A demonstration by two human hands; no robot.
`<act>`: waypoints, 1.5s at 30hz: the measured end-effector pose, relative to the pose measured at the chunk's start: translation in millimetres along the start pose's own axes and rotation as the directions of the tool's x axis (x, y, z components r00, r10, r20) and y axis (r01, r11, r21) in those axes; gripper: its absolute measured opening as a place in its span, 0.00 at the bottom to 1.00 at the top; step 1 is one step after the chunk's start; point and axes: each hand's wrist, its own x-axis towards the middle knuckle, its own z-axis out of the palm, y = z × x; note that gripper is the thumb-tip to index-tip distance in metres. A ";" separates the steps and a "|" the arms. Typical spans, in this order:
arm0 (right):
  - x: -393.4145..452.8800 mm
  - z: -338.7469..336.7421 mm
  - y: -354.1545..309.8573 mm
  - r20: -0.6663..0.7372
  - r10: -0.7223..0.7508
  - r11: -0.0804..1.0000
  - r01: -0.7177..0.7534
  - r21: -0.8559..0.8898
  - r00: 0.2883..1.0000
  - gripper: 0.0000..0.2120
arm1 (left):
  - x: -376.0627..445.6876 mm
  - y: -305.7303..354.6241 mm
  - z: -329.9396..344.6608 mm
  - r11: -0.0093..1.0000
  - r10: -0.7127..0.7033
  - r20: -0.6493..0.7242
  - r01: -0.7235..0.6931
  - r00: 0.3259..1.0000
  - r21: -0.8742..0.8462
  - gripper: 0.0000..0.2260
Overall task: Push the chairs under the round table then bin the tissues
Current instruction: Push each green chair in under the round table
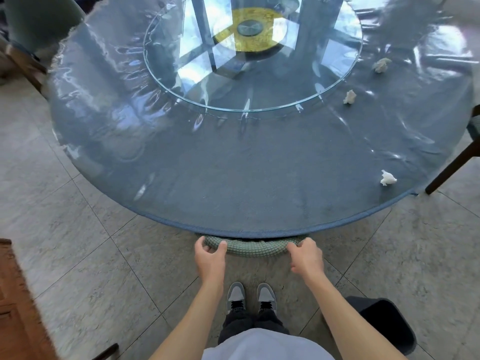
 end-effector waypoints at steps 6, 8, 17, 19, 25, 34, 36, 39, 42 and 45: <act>-17.3 -22.8 -51.7 -0.001 -0.411 0.902 0.407 -0.143 0.911 0.16 | -15.9 39.3 -3.3 0.911 0.313 0.096 -0.327 0.945 0.249 0.26; -22.9 -27.0 -71.5 0.002 -0.539 0.830 0.531 -0.172 0.842 0.22 | -19.3 58.5 -5.9 0.844 0.410 0.141 -0.434 0.901 0.316 0.26; -38.4 -23.6 -150.9 0.018 -0.862 0.472 0.817 -0.331 0.506 0.31 | -16.6 130.9 -44.4 0.505 0.766 0.023 -0.624 0.642 0.596 0.30; -46.1 -14.2 -170.1 0.032 -0.893 0.410 0.843 -0.349 0.448 0.32 | -17.5 143.2 -60.5 0.452 0.806 -0.011 -0.605 0.591 0.655 0.31; -75.8 33.5 -229.7 0.109 -0.949 0.235 0.894 -0.381 0.296 0.33 | 4.2 166.2 -118.0 0.396 0.849 -0.100 -0.501 0.519 0.770 0.33; -131.3 166.6 -328.5 0.253 -0.945 0.110 0.932 -0.346 0.205 0.32 | 90.2 189.5 -242.9 0.493 0.818 -0.236 -0.430 0.524 0.756 0.33; -147.7 198.8 -351.1 0.283 -0.939 0.087 0.934 -0.347 0.193 0.32 | 111.5 194.3 -274.5 0.518 0.804 -0.257 -0.421 0.536 0.744 0.33; -172.6 250.5 -385.1 0.315 -0.936 0.042 0.940 -0.340 0.156 0.32 | 143.7 199.3 -325.2 0.560 0.772 -0.295 -0.383 0.563 0.735 0.32; -196.1 294.5 -416.9 0.335 -0.933 0.016 0.948 -0.319 0.129 0.31 | 169.7 204.6 -371.3 0.565 0.760 -0.306 -0.349 0.573 0.748 0.31; -212.9 333.1 -444.8 0.357 -0.929 -0.028 0.949 -0.313 0.091 0.30 | 195.1 212.3 -410.7 0.573 0.749 -0.333 -0.308 0.573 0.760 0.31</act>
